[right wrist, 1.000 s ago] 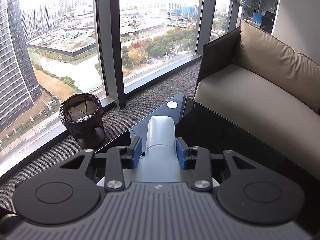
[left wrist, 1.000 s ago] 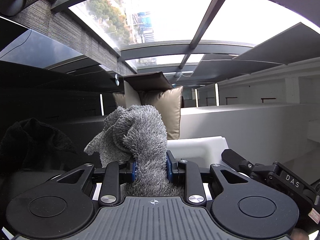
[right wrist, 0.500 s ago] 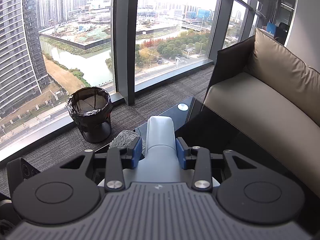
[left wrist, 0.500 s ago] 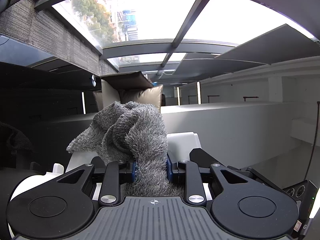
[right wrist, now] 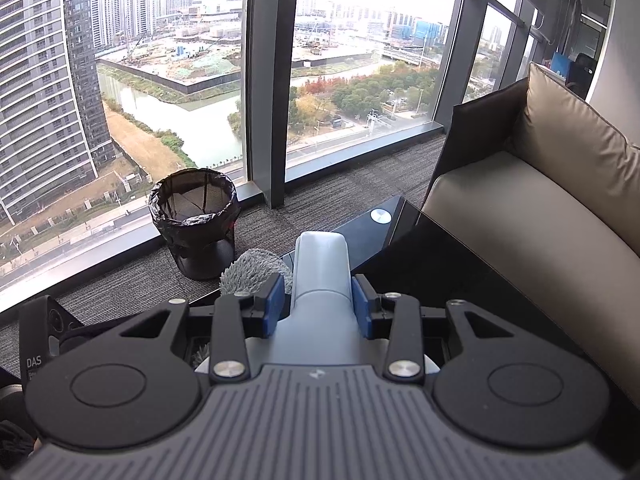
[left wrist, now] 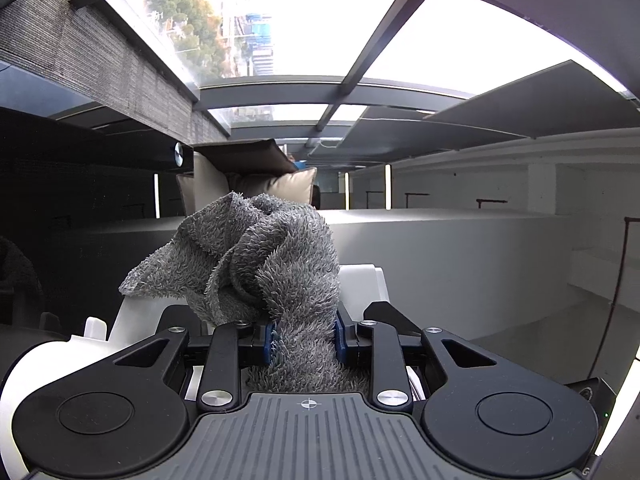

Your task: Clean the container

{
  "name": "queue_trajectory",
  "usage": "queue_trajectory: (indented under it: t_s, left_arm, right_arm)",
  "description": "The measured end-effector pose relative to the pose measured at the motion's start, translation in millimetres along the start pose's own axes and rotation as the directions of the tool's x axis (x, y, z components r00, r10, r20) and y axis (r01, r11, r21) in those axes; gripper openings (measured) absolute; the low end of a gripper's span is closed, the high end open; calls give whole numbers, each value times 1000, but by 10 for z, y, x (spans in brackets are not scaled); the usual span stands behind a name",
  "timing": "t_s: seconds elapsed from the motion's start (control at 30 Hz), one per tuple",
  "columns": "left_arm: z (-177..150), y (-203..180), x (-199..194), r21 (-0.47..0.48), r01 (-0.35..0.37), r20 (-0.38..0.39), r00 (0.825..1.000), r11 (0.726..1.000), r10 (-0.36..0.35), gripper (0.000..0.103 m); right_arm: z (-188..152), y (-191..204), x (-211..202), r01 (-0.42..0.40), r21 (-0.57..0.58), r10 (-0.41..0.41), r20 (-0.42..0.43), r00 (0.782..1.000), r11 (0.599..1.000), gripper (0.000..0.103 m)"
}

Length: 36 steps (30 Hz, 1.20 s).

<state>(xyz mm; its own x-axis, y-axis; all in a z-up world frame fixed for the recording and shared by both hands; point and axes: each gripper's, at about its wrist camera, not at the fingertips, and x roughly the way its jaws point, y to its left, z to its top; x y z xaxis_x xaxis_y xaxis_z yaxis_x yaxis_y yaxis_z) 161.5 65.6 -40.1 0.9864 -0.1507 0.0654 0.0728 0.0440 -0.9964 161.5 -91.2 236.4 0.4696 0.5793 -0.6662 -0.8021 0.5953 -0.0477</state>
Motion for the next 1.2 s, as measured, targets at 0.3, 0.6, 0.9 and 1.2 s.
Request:
queue_trajectory:
  t_s: [0.3,0.6,0.9,1.2]
  left_arm:
    - [101,234,144,-89,-6,-46,999,996,2,24]
    - [198,417,292,-125,-48,-104,994,991,35,26]
    - [270,481,283,-112,-136,-108,986,984,124,25]
    - [350,488,275,-99,-200,-116,975,975,189,26]
  right_arm:
    - [-6,15,-9,-1,-10,1,-1,1000,1000,39]
    - [-1,44,-4,0,-21,0,-4,1000,1000,39]
    - [-3,80,-3,-3,-37,3,-1,1000,999,39]
    - [-11,76,4,-15,-41,15,3,1000,999,39]
